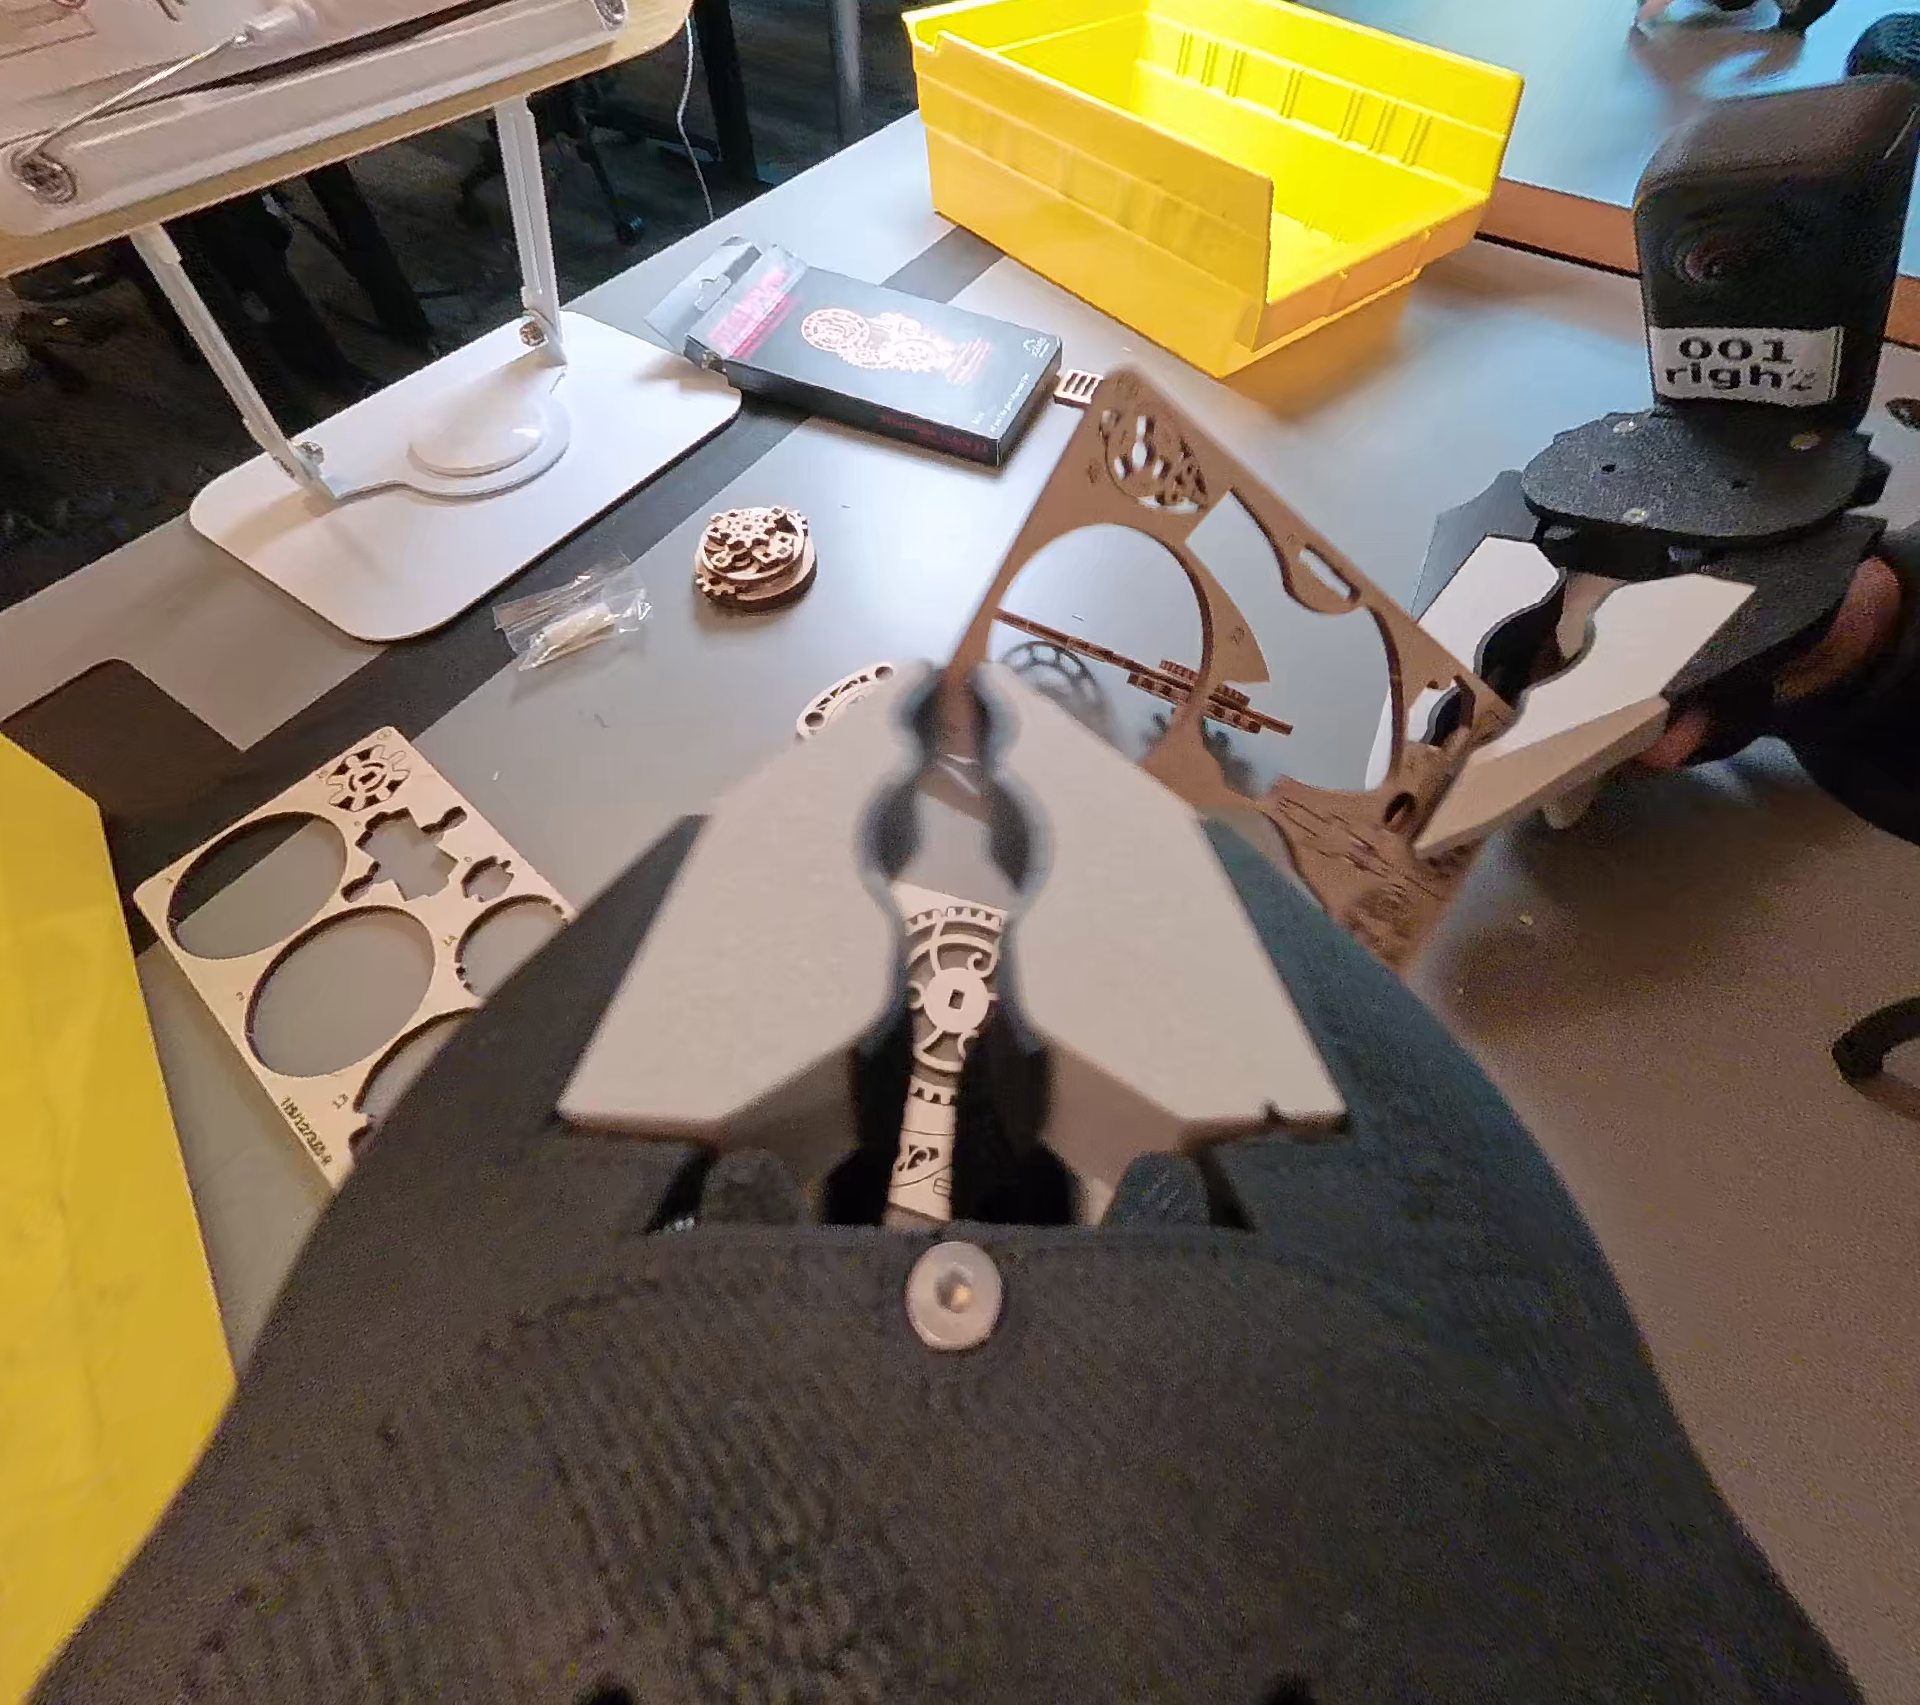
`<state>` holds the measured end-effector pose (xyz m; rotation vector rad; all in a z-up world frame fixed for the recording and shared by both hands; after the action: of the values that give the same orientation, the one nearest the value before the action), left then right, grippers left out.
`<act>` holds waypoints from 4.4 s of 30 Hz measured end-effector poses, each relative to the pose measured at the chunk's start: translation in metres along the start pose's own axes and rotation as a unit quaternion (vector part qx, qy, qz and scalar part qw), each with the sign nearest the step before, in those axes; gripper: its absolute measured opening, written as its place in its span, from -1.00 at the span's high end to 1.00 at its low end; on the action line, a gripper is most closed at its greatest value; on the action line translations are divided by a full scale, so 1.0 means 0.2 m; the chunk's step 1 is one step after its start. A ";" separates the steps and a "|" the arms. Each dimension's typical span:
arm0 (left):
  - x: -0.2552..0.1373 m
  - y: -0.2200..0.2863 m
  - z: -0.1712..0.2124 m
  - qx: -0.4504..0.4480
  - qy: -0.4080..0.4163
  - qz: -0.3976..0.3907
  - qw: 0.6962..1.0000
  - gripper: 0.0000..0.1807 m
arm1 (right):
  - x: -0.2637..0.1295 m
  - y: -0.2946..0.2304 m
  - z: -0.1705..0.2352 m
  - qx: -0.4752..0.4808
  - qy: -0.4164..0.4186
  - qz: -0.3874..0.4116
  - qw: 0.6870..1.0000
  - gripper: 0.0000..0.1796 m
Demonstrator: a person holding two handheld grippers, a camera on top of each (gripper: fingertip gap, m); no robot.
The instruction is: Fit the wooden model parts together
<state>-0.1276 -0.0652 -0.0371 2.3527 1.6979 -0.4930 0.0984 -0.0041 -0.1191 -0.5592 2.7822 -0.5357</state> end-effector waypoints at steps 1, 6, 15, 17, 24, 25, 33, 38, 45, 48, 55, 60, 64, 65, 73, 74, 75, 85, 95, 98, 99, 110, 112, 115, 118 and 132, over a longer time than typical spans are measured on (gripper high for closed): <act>0.00 0.00 0.00 -0.004 0.008 0.006 1.000 1.00 | 0.00 0.01 0.00 0.001 -0.001 0.004 1.000 0.93; -0.02 0.00 0.00 -0.021 0.015 0.024 0.999 1.00 | -0.03 0.01 -0.01 0.004 0.011 0.003 1.000 0.97; -0.13 -0.04 0.04 -0.156 0.124 0.080 0.977 0.38 | -0.11 0.03 -0.04 0.077 0.101 -0.051 0.991 0.99; -0.10 0.01 0.10 -0.220 0.135 0.133 0.957 0.37 | -0.14 0.03 -0.06 0.099 0.144 -0.076 0.982 1.00; 0.13 0.35 0.21 -0.343 0.128 0.327 0.871 0.66 | -0.18 0.05 -0.08 0.154 0.240 -0.128 0.950 1.00; 0.15 0.38 0.20 -0.334 0.132 0.329 0.873 0.70 | -0.18 0.05 -0.08 0.158 0.248 -0.131 0.947 1.00; 0.20 0.42 0.21 -0.276 0.160 0.290 0.902 0.98 | -0.19 0.04 -0.08 0.135 0.243 -0.112 0.954 1.00; 0.18 0.41 0.22 -0.250 0.161 0.284 0.912 0.98 | -0.17 0.04 -0.08 0.123 0.230 -0.112 0.959 0.99; 0.15 0.39 0.23 -0.227 0.166 0.285 0.916 0.98 | -0.17 0.03 -0.08 0.074 0.207 -0.099 0.970 0.98; 0.13 0.40 0.22 -0.191 0.185 0.280 0.923 0.98 | -0.17 0.02 -0.09 0.066 0.211 -0.116 0.968 0.99; 0.08 0.44 0.18 -0.109 0.233 0.273 0.927 0.76 | -0.16 0.00 -0.10 0.063 0.233 -0.147 0.959 1.00; 0.08 0.49 0.18 -0.073 0.221 0.291 0.928 0.65 | -0.16 -0.01 -0.09 0.074 0.228 -0.168 0.956 1.00; 0.08 0.49 0.19 -0.052 0.196 0.264 0.943 0.83 | -0.14 -0.03 -0.09 0.058 0.217 -0.165 0.960 0.99; 0.08 0.48 0.19 -0.057 0.193 0.259 0.945 0.89 | -0.14 -0.03 -0.09 0.056 0.214 -0.162 0.962 0.99; 0.08 0.42 0.20 -0.084 0.187 0.247 0.947 0.94 | -0.15 -0.01 -0.10 0.045 0.221 -0.128 0.966 0.99; 0.08 0.42 0.20 -0.090 0.185 0.250 0.946 0.94 | -0.15 -0.01 -0.10 0.045 0.222 -0.127 0.966 0.99; 0.08 0.41 0.20 -0.097 0.183 0.255 0.945 0.94 | -0.15 -0.01 -0.10 0.044 0.224 -0.126 0.966 0.99; 0.12 0.37 0.25 -0.189 0.154 0.265 0.933 0.94 | -0.15 0.03 -0.08 0.121 0.254 -0.104 0.954 1.00; 0.15 0.27 0.33 -0.386 0.130 0.328 0.852 0.99 | -0.16 0.08 -0.06 0.166 0.249 -0.094 0.950 0.94; 0.16 0.25 0.35 -0.414 0.127 0.332 0.838 0.99 | -0.17 0.09 -0.06 0.159 0.243 -0.085 0.953 0.91; 0.16 0.25 0.35 -0.419 0.125 0.333 0.835 0.99 | -0.17 0.09 -0.06 0.155 0.239 -0.080 0.955 0.91; 0.16 0.22 0.34 -0.432 0.148 0.343 0.821 0.83 | -0.19 0.10 -0.05 0.171 0.240 -0.072 0.953 0.99; 0.16 0.21 0.34 -0.437 0.155 0.343 0.816 0.81 | -0.19 0.11 -0.05 0.176 0.244 -0.073 0.951 0.99; 0.15 0.20 0.35 -0.445 0.161 0.342 0.812 0.81 | -0.20 0.11 -0.05 0.183 0.248 -0.075 0.948 0.99; 0.15 0.19 0.35 -0.446 0.165 0.339 0.812 0.81 | -0.20 0.12 -0.05 0.186 0.249 -0.074 0.948 0.99; 0.12 0.16 0.35 -0.384 0.139 0.277 0.870 0.99 | -0.17 0.10 -0.03 0.165 0.208 -0.059 0.962 0.99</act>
<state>-0.1006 -0.0789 -0.1119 2.1582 0.9197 0.5511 0.1211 0.0292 -0.1151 -0.5918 2.9474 -1.2462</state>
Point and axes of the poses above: each gripper's, where its closed fingertips meet, x out along the fingers, z out of its underside, y = z × x across the jaws, the point moved 10 cm from there along -x, back along the fingers, and after that the axes turned 7 degrees about -z, right-handed, at the moved point
